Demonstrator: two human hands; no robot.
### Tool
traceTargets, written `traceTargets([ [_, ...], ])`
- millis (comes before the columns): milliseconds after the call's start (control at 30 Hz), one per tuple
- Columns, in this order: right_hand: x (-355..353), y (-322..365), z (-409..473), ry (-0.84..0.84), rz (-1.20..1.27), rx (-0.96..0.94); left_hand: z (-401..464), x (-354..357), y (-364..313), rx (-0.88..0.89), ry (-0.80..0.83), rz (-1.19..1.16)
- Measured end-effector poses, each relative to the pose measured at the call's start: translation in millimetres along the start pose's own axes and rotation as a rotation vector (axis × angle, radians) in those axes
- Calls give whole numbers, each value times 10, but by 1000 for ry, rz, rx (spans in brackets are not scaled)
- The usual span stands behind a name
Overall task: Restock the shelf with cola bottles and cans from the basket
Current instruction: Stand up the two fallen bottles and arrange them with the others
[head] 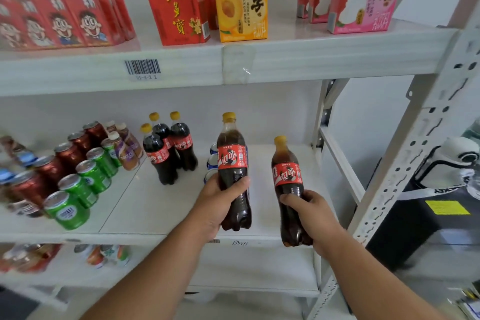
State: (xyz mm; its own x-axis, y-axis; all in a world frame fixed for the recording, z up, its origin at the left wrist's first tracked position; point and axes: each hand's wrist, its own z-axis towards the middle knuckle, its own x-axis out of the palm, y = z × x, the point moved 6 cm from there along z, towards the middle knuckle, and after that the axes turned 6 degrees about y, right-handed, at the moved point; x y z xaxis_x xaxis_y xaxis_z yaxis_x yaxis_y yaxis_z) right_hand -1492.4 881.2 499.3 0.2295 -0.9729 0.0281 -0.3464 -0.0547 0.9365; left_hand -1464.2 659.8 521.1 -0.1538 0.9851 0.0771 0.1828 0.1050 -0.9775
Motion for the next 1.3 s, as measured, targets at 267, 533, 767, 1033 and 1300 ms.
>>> traceTargets([
  [267,632,293,-134,27,-23,-123,-204,-735,-74,96,-84,121],
  [533,1656,325,-15,164,-81,-148,-238,-1773,12,52,-159,276],
  [767,2365,158,238,144,-270,-157,-153,-2489,89,83,-172,335],
  [1033,2695,242,622,62,-379,-180,117,-2784,142,112,-203,397],
  [1300,2899,272,1001,56,-430,-189,485,-2830,308,130,-235,432],
])
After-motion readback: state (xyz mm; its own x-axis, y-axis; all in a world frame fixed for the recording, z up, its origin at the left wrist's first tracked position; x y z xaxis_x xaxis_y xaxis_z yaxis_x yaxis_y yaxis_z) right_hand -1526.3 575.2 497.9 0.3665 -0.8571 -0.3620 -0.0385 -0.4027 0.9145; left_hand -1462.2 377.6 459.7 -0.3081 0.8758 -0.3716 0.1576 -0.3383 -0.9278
